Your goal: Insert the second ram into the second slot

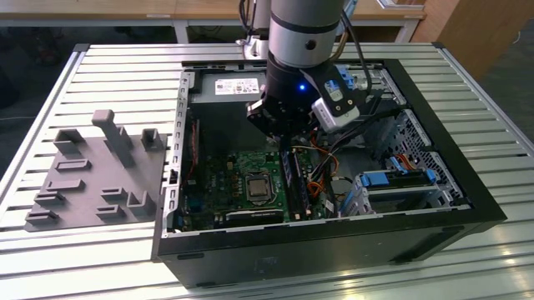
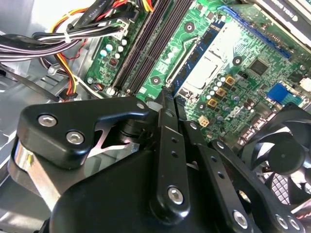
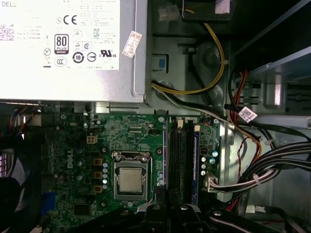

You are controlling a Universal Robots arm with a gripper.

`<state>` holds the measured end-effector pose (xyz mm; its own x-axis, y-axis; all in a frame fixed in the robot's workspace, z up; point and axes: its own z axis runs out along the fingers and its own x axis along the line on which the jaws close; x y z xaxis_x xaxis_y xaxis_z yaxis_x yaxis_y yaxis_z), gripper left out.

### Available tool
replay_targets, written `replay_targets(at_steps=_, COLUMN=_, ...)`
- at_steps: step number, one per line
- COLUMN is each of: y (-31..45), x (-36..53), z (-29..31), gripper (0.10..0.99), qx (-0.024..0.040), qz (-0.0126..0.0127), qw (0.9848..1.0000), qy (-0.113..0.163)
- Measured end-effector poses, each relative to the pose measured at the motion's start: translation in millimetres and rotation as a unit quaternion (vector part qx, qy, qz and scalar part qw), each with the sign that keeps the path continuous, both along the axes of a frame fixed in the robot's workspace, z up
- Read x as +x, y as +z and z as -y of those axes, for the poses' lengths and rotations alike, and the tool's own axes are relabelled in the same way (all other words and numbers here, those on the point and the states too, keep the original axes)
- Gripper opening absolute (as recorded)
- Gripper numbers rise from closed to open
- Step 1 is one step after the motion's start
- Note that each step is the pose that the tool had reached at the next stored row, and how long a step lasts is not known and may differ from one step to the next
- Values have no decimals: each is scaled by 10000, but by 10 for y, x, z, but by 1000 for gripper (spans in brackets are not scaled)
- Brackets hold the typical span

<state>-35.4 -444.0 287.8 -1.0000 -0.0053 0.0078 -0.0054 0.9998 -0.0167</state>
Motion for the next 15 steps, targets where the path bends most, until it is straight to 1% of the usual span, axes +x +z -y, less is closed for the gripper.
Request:
replay_targets(at_steps=4, y=-13, x=-1, z=0, gripper=133, qx=-12, qz=0, qw=10000, qy=0)
replay_targets(at_steps=15, y=-37, x=-7, z=0, gripper=133, qx=-11, qz=0, qw=10000, qy=0)
